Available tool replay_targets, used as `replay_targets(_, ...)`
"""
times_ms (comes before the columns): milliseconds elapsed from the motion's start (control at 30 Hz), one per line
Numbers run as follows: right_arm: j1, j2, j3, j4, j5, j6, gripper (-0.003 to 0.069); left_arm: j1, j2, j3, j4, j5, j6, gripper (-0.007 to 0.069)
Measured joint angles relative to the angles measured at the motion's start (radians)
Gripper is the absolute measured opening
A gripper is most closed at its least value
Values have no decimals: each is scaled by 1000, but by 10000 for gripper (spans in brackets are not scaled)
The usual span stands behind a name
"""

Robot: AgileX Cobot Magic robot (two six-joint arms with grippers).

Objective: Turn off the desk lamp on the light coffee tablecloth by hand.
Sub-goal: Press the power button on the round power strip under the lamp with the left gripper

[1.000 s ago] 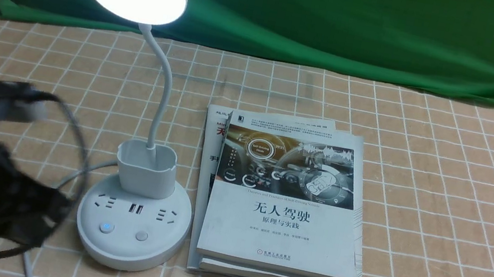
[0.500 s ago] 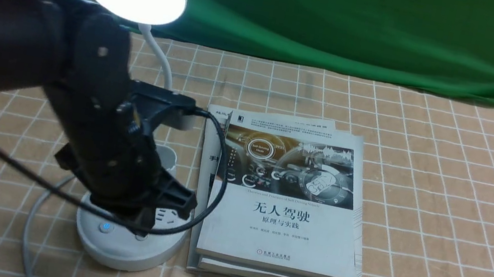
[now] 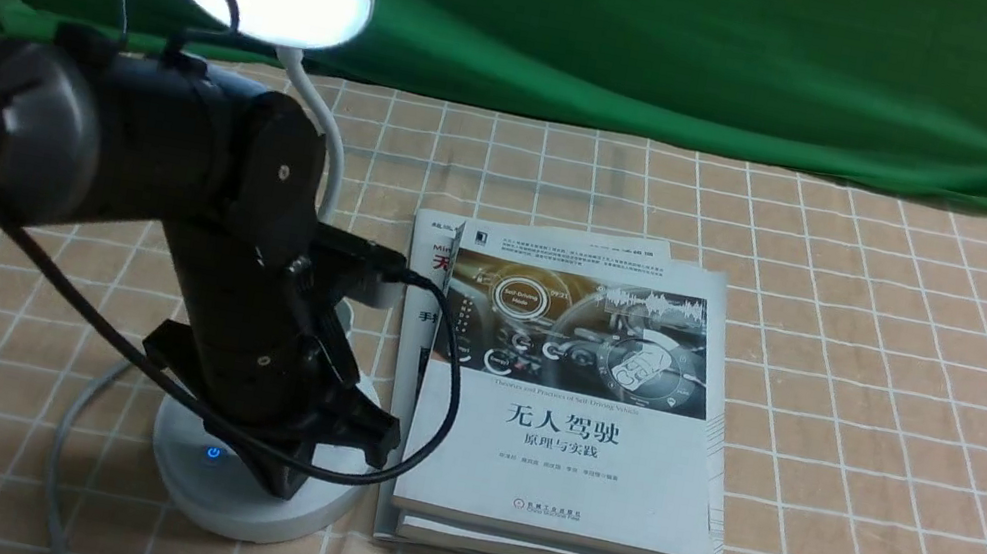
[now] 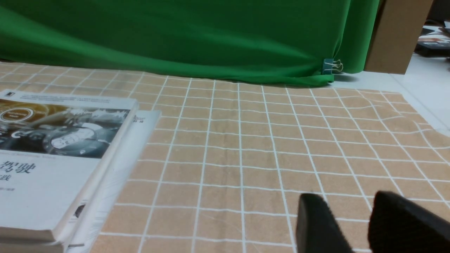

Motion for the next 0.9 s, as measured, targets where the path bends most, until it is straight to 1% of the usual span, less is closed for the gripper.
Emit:
replay_targets(267,0,0,0,0,0,0,242,-7,-4,-2,7,-1,-7,-8)
replay_targets(633,0,0,0,0,0,0,242,-58,-117,6,31,13,-48,-8)
replay_targets(733,0,0,0,0,0,0,242,-58,-115,19,52,-8,-57,-8)
replay_targets(900,0,0,0,0,0,0,242,-58,-71,31,128,-42,-80,-8)
